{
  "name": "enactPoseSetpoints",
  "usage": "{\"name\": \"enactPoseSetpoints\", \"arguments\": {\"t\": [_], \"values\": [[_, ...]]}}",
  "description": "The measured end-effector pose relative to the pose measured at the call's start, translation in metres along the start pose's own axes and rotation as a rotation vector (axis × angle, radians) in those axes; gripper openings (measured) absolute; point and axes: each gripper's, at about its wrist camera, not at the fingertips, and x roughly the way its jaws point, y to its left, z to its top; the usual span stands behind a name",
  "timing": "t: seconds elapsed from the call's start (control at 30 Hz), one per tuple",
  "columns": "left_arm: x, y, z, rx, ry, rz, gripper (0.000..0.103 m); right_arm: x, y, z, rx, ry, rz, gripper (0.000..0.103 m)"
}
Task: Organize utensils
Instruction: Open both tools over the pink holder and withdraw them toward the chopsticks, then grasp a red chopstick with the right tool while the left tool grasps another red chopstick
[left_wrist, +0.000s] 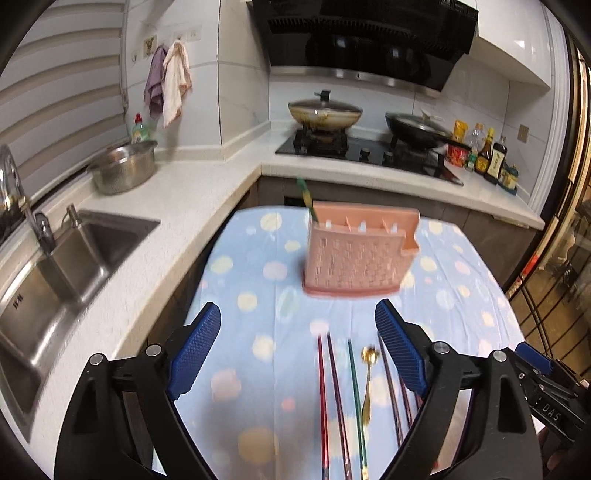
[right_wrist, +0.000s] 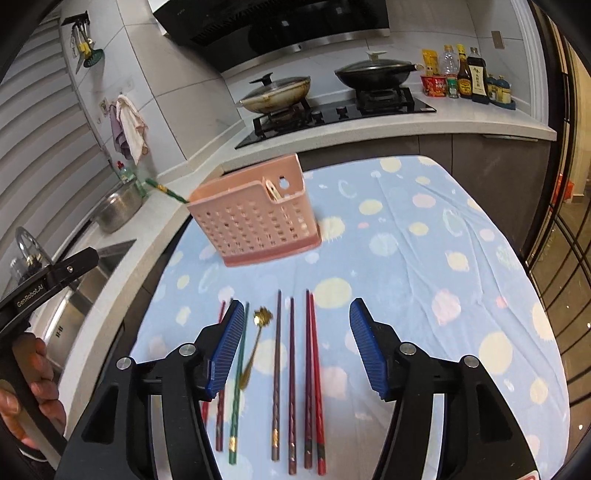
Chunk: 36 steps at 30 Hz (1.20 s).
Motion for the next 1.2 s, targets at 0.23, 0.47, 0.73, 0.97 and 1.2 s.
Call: {"name": "enactPoseSetpoints", "arguments": {"t": [0.23,0.47,0.73,0.97,1.2], "values": [[0.009,0.002,-0.080,0.017,0.131,0.008,0.082,0.005,-0.021,-0.070,0.001,0.117,-0.073,0.058],[0.019,0.005,-0.139,0.012,0.234,0.021,0.082,0.016,-0.028,-0.125,-0.046,0.195,-0.126,0.058],[0.030,-0.004,-0.175,0.041,0.286,0.023,0.082,0.026,-0.023,-0.145,-0.099,0.222,-0.140,0.054],[0.035,-0.006,-0.179,0.040,0.295,0.015,0.082,0.035,-0.016,-0.145,-0.126,0.236,-0.128,0.038],[0.045,-0.007,-0.184,0.037,0.320,0.014,0.080,0.041,-0.012,-0.143,-0.153,0.227,-0.134,0.031]]}}
